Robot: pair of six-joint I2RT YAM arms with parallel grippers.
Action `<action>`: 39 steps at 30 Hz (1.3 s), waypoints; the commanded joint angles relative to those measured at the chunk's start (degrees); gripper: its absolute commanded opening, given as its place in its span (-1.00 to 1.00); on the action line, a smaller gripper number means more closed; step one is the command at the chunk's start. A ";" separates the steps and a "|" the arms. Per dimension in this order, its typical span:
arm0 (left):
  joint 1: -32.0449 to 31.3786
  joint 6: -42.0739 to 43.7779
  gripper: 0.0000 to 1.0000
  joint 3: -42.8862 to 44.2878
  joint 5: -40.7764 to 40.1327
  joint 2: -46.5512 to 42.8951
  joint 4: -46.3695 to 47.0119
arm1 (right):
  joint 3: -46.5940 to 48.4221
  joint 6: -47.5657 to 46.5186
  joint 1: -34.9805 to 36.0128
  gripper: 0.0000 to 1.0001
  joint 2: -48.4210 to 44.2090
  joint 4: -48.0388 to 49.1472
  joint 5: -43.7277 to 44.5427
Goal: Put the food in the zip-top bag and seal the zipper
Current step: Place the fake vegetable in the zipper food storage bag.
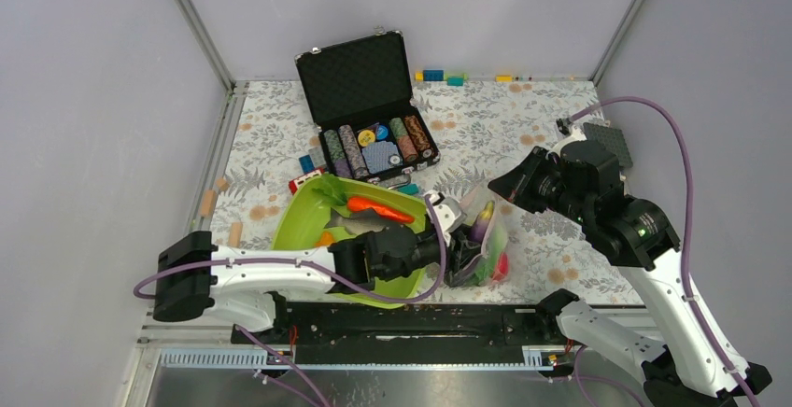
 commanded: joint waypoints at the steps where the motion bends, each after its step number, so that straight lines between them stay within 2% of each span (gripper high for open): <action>1: -0.40 0.68 -0.73 5.13 6.52 2.21 -7.44 | 0.93 1.69 -0.42 -0.95 -0.80 5.20 -0.02; 4: -0.40 -0.62 -0.36 9.65 3.46 3.17 -13.79 | 0.71 1.65 -0.40 -0.92 -0.83 5.09 -0.32; 7: -0.40 -6.80 -0.34 17.19 -5.42 4.69 -25.45 | 0.51 1.46 -0.40 -0.91 -0.80 5.07 -0.34; 8: -0.34 -9.69 -0.35 20.24 -9.12 5.44 -30.61 | 0.41 1.47 -0.42 -0.91 -0.76 5.13 -0.28; 11: -0.25 -17.44 -0.61 28.32 -15.69 8.58 -43.37 | 0.02 1.85 -0.44 -0.91 -0.80 5.18 -0.11; 14: -0.01 -20.56 -0.65 34.76 -14.01 12.18 -51.64 | -0.30 2.23 -0.44 -0.91 -0.96 5.61 0.22; 17: 1.46 -26.98 -0.81 40.23 -11.53 15.30 -59.26 | -0.37 2.90 -0.40 -0.91 -1.49 5.62 1.64; 20: 3.47 -34.08 -1.00 40.19 -10.00 16.24 -63.37 | -1.01 4.01 -0.40 -0.91 -2.76 6.40 4.87; 26: 7.06 -48.96 -1.00 38.81 -13.86 16.49 -67.83 | -4.39 7.41 -0.41 -0.90 -5.03 9.42 6.34; 31: 8.48 -53.34 -0.97 40.43 -12.77 17.77 -68.15 | -6.05 8.49 -0.40 -0.85 -5.00 10.50 5.60; 33: 8.47 -53.01 -0.70 41.01 -12.41 17.90 -68.14 | -6.19 8.29 -0.42 -0.82 -4.88 10.48 5.54; 35: 8.41 -51.85 -0.34 40.98 -12.29 17.45 -67.93 | -6.11 7.73 -0.40 -0.79 -4.79 10.56 5.56; 37: 8.19 -50.05 0.12 39.45 -11.60 15.77 -66.39 | -5.99 7.07 -0.40 -0.75 -4.68 10.52 5.74; 39: 7.76 -47.58 0.40 37.22 -10.86 13.37 -63.87 | -5.40 6.15 -0.40 -0.71 -4.40 10.13 6.01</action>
